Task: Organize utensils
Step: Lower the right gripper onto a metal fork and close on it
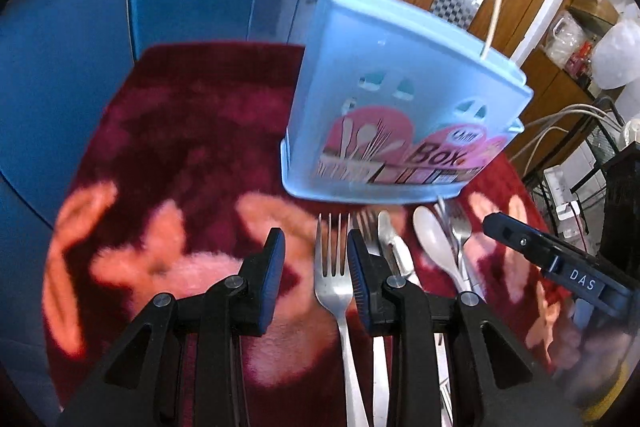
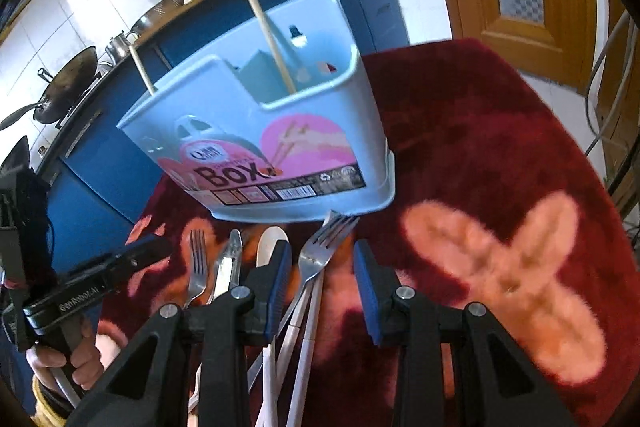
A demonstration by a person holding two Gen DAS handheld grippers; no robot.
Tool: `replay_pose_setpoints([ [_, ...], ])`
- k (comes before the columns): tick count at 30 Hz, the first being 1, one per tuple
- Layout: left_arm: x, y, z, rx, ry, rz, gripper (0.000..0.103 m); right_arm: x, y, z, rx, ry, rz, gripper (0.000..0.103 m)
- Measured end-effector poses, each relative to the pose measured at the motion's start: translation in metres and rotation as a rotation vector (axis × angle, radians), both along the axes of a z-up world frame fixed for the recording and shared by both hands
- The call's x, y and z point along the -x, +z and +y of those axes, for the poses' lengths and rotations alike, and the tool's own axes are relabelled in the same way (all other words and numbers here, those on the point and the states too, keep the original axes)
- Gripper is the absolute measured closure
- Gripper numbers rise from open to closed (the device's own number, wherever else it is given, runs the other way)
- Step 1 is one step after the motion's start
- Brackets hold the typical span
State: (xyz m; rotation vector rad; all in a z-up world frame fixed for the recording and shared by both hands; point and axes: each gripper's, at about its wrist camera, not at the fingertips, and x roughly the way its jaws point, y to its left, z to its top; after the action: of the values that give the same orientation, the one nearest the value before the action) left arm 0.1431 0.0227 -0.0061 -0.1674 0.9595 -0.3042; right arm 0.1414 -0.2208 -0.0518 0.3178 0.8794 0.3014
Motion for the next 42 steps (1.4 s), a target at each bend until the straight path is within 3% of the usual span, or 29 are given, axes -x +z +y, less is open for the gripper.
replay_pose_setpoints([
  [10,-0.015,-0.026,0.0,0.059,-0.026,0.092,0.071,-0.018,-0.018,-0.002,-0.069,-0.009,0.085,0.068],
  [18,-0.023,-0.028,0.0,0.085,-0.052,0.104,0.071,-0.028,-0.025,-0.005,-0.123,-0.019,0.116,0.068],
  [22,-0.027,-0.03,-0.001,0.101,-0.06,0.105,0.071,-0.031,-0.026,-0.006,-0.143,-0.019,0.121,0.081],
  [24,-0.027,-0.03,0.0,0.11,-0.062,0.104,0.072,-0.031,-0.026,-0.007,-0.155,-0.017,0.118,0.084],
  [25,-0.026,-0.03,0.001,0.115,-0.066,0.102,0.08,-0.031,-0.025,-0.007,-0.157,-0.015,0.115,0.087],
  [26,-0.024,-0.03,0.001,0.125,-0.074,0.101,0.081,-0.031,-0.024,-0.006,-0.161,-0.011,0.113,0.087],
  [42,-0.004,-0.033,0.004,0.146,-0.133,0.139,0.081,-0.006,0.004,-0.004,-0.167,0.04,0.016,0.092],
])
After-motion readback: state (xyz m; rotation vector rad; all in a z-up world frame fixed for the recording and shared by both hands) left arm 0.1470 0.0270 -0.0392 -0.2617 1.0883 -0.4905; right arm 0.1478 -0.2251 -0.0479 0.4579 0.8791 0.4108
